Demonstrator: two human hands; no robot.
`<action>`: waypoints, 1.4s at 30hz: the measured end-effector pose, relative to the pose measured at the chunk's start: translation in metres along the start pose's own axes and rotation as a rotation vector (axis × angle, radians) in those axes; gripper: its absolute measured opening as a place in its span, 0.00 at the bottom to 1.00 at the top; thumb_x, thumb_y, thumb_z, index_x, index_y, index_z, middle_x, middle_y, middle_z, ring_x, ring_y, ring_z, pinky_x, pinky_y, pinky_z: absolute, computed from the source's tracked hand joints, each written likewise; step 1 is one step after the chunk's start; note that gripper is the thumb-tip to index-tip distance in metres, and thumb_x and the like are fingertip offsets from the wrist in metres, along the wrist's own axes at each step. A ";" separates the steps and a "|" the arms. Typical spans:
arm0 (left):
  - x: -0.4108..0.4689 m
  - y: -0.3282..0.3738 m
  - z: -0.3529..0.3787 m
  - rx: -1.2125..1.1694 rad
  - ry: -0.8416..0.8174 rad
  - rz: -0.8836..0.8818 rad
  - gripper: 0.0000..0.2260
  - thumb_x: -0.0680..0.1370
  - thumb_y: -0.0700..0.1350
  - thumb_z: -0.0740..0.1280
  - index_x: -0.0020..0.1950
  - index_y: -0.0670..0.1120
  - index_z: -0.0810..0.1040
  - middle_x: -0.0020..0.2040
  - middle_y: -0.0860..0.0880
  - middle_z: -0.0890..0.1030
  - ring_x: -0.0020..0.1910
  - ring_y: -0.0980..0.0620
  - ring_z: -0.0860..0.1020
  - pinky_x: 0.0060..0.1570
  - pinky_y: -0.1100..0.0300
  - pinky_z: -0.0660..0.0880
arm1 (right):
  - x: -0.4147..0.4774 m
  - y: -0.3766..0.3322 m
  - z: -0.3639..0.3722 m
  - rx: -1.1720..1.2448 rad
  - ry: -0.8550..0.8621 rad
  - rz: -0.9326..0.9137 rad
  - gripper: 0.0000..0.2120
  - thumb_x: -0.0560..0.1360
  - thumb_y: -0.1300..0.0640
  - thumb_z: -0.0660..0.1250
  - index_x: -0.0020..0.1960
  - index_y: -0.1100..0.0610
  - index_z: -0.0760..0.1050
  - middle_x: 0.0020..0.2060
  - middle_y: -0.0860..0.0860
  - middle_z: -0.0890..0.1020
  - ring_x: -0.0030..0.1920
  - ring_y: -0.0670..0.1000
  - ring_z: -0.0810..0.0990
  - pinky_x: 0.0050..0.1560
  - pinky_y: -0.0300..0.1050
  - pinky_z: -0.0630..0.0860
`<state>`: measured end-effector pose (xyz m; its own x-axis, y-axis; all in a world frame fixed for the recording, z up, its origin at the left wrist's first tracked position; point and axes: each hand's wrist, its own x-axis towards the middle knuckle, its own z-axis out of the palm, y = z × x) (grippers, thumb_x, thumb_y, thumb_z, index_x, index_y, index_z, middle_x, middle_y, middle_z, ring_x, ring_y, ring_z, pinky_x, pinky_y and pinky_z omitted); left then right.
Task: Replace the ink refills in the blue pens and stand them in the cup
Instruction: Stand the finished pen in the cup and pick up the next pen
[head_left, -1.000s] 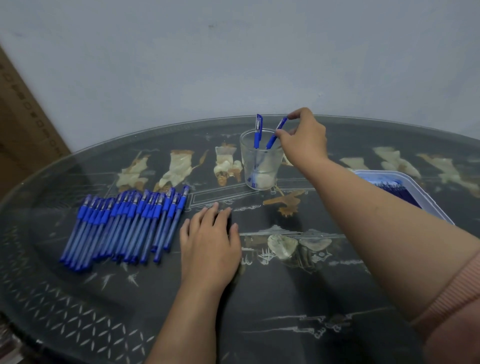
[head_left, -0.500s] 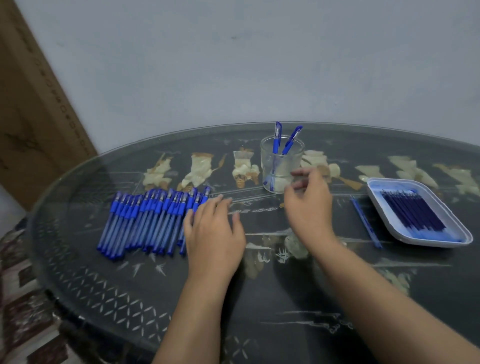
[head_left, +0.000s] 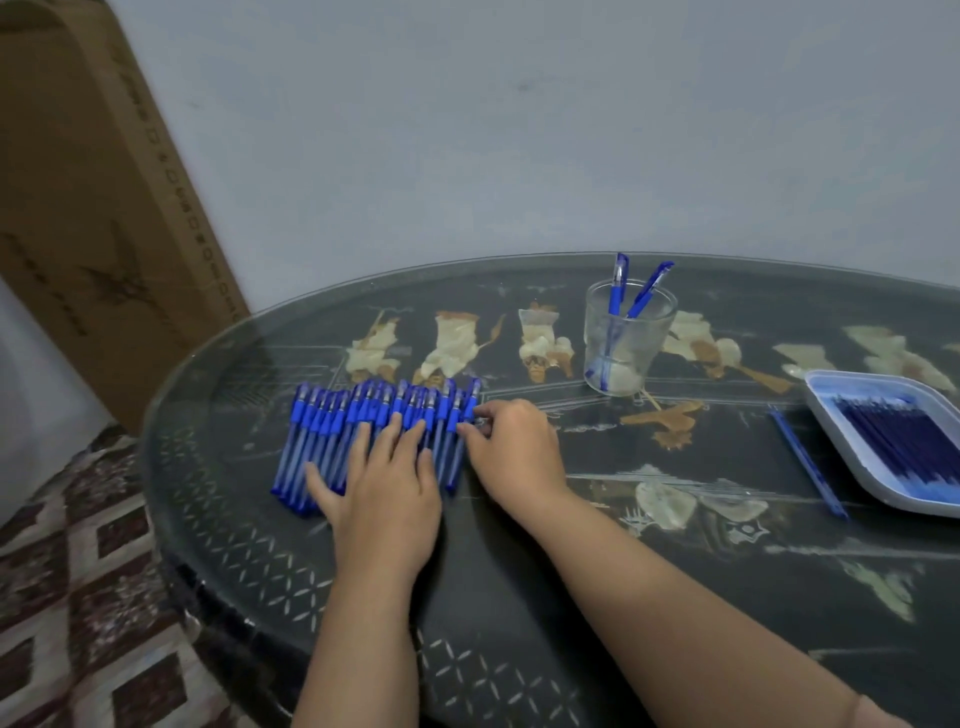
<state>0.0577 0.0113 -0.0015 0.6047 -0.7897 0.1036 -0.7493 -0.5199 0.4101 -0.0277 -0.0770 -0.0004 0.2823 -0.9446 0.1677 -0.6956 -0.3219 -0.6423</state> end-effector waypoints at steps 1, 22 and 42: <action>0.000 -0.001 0.000 0.001 0.000 0.001 0.19 0.84 0.54 0.48 0.75 0.61 0.61 0.78 0.62 0.56 0.78 0.59 0.47 0.72 0.38 0.35 | 0.000 -0.003 0.003 -0.016 0.008 0.007 0.15 0.77 0.47 0.67 0.58 0.55 0.80 0.51 0.53 0.82 0.55 0.54 0.78 0.54 0.46 0.75; -0.002 0.002 -0.005 -0.156 0.146 0.020 0.18 0.82 0.54 0.56 0.71 0.57 0.70 0.76 0.59 0.63 0.77 0.58 0.53 0.72 0.42 0.36 | -0.019 0.015 -0.051 0.189 0.057 0.226 0.12 0.76 0.59 0.63 0.55 0.52 0.82 0.44 0.49 0.84 0.47 0.50 0.80 0.44 0.40 0.71; -0.020 0.129 0.046 -0.399 -0.087 0.486 0.06 0.75 0.46 0.72 0.49 0.57 0.83 0.43 0.62 0.80 0.52 0.57 0.78 0.62 0.48 0.70 | -0.050 0.158 -0.142 0.074 0.221 -0.147 0.13 0.76 0.59 0.66 0.48 0.40 0.80 0.40 0.43 0.72 0.47 0.50 0.73 0.54 0.55 0.71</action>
<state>-0.0636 -0.0547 0.0078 0.1838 -0.9372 0.2964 -0.7645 0.0532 0.6424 -0.2459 -0.0895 -0.0038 0.2204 -0.8818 0.4169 -0.6050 -0.4588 -0.6507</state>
